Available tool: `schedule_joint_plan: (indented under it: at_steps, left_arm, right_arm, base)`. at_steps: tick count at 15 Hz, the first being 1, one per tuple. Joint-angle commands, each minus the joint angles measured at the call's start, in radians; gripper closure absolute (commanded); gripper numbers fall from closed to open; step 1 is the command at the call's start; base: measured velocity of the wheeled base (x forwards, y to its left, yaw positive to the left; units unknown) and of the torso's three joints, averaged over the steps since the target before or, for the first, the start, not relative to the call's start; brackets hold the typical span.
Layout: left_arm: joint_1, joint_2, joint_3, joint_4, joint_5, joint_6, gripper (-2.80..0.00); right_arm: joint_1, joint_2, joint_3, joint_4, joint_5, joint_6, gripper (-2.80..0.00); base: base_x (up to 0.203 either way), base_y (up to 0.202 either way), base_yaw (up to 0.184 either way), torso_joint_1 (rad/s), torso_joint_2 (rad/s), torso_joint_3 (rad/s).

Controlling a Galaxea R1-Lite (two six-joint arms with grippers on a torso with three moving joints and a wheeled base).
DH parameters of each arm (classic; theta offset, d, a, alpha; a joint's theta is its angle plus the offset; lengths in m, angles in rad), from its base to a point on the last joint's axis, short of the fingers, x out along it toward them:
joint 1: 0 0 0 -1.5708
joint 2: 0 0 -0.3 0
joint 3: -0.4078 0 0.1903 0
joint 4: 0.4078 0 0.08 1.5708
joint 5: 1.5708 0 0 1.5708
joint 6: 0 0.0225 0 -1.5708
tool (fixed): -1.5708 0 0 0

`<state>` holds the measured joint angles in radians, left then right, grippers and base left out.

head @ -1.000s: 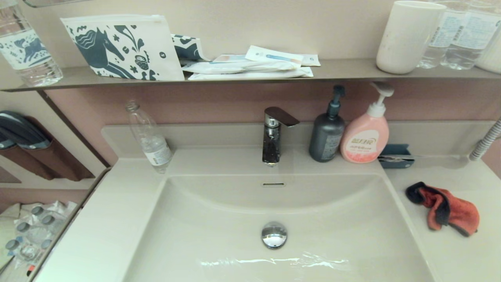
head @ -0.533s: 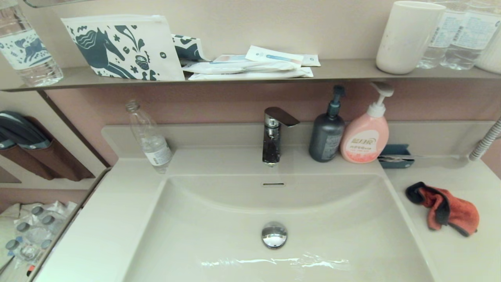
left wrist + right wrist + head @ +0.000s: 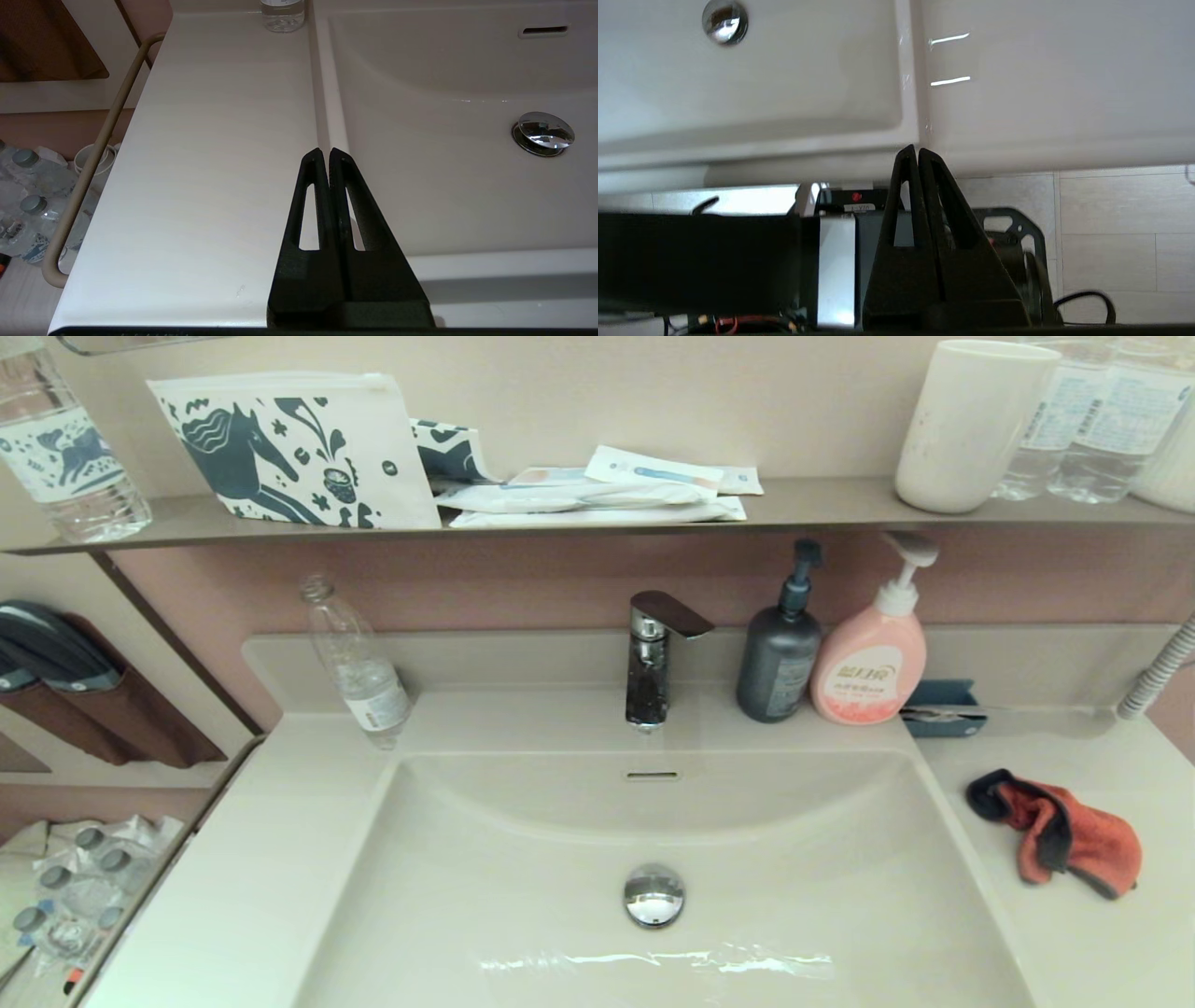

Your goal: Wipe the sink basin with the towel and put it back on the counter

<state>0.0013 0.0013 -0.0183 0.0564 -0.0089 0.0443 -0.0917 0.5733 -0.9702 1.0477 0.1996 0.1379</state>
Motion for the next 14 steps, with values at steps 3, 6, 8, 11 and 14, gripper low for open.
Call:
schedule_joint_plan:
  at_steps: [3, 6, 8, 11, 14]
  left_arm:
    - [0.000, 0.000, 0.000, 0.000, 0.000, 0.000, 0.00]
    - [0.000, 0.000, 0.000, 0.000, 0.000, 0.000, 0.00]
    - [0.000, 0.000, 0.000, 0.000, 0.000, 0.000, 0.00]
    - [0.000, 0.000, 0.001, 0.000, 0.000, 0.000, 0.00]
    - [0.000, 0.000, 0.000, 0.000, 0.000, 0.000, 0.00]
  right_arm:
    - [0.045, -0.221, 0.018, 0.082, 0.000, 0.001, 0.00]
    - [0.051, -0.341, 0.039, 0.086, -0.007, -0.001, 0.00]
    - [0.075, -0.394, 0.064, 0.083, -0.021, -0.003, 0.00]
    - [0.093, -0.466, 0.158, 0.029, -0.034, -0.018, 0.00]
    - [0.092, -0.538, 0.348, -0.222, -0.088, -0.019, 0.00]
  base:
    - [0.000, 0.000, 0.000, 0.000, 0.00, 0.000]
    - [0.000, 0.000, 0.000, 0.000, 0.00, 0.000]
    - [0.000, 0.000, 0.000, 0.000, 0.00, 0.000]
    - [0.000, 0.000, 0.000, 0.000, 0.00, 0.000]
    - [0.000, 0.000, 0.000, 0.000, 0.00, 0.000]
